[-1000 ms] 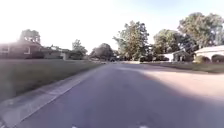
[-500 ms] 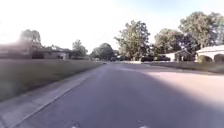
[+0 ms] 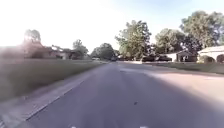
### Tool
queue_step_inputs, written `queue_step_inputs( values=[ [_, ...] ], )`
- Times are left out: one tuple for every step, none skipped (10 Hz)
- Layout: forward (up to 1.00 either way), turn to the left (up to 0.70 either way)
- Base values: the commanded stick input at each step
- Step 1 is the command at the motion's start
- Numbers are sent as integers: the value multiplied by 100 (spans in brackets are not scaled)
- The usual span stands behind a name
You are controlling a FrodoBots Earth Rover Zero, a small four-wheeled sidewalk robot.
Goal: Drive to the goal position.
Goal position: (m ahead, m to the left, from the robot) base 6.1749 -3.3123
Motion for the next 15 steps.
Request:
queue_step_inputs(
  values=[
    [100,0],
    [100,0],
    [100,0],
    [100,0],
    [100,0],
    [100,0],
    [100,0],
    [100,0],
    [100,0],
    [100,0],
    [100,0],
    [100,0],
    [100,0],
    [100,0],
    [100,0]
  ],
)
